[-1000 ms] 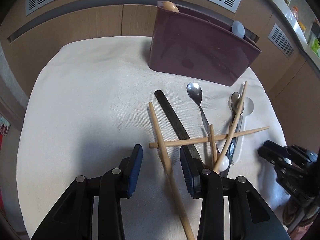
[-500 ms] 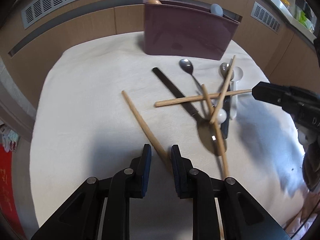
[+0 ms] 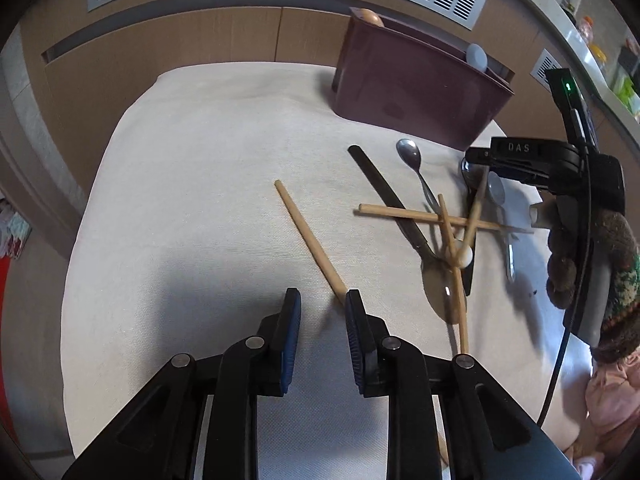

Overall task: Organize utensils
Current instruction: 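Close the left tool on a chopstick while the right tool grasps another chopstick, then lift the chopstick with the left tool while the right tool raises its chopstick upright, then carry both chopsticks upright over the maroon holder with both tools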

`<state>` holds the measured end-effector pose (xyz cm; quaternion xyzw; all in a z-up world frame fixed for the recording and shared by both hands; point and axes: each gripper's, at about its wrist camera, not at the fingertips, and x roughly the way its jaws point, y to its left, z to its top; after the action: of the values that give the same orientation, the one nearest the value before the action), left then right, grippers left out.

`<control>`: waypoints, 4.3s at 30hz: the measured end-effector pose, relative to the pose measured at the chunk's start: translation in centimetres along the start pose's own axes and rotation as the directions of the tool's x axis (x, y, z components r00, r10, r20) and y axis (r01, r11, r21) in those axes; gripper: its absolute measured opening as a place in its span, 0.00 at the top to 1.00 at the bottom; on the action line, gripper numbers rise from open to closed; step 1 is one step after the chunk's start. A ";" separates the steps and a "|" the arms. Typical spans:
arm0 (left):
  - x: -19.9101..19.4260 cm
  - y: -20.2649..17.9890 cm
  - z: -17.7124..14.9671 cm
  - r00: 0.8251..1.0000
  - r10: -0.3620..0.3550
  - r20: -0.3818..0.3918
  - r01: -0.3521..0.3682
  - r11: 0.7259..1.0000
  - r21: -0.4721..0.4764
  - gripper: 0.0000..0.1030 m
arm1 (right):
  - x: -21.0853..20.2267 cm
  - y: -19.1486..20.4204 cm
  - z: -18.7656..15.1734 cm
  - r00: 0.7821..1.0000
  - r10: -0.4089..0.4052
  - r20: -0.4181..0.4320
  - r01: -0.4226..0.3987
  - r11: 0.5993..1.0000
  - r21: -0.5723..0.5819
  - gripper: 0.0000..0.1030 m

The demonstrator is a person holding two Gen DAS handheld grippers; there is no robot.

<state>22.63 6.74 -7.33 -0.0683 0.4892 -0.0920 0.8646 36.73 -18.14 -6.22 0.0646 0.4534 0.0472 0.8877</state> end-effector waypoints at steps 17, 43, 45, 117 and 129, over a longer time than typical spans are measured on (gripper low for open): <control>3.7 -1.2 4.4 1.000 0.000 0.008 0.000 0.997 -0.083 0.60 | -6.3 -2.3 -6.7 0.985 0.171 -0.036 -0.175 0.955 -0.240 0.93; 3.7 -3.3 3.4 0.989 0.097 -0.113 -0.078 0.983 0.165 0.90 | -5.1 -0.2 -6.8 0.977 0.209 -0.046 -0.212 0.912 -0.350 0.77; 3.6 -3.1 3.4 0.989 0.091 -0.118 -0.071 0.985 0.160 0.89 | -5.3 0.0 -6.9 0.974 0.221 -0.051 -0.224 0.903 -0.368 0.77; -4.2 -7.5 1.4 0.983 -0.023 0.182 0.003 0.994 0.111 0.94 | -17.4 -2.4 -8.2 0.947 0.237 0.215 -0.156 0.928 -0.337 0.94; -12.8 -9.0 3.0 0.894 -0.117 0.431 0.064 0.988 0.138 0.94 | -20.4 -1.9 -8.0 0.916 0.270 0.296 -0.164 0.927 -0.337 0.94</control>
<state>17.88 0.95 6.77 -0.0579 0.2720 -0.1436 0.9497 18.38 -22.31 5.09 -0.0159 0.2719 0.2046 0.9402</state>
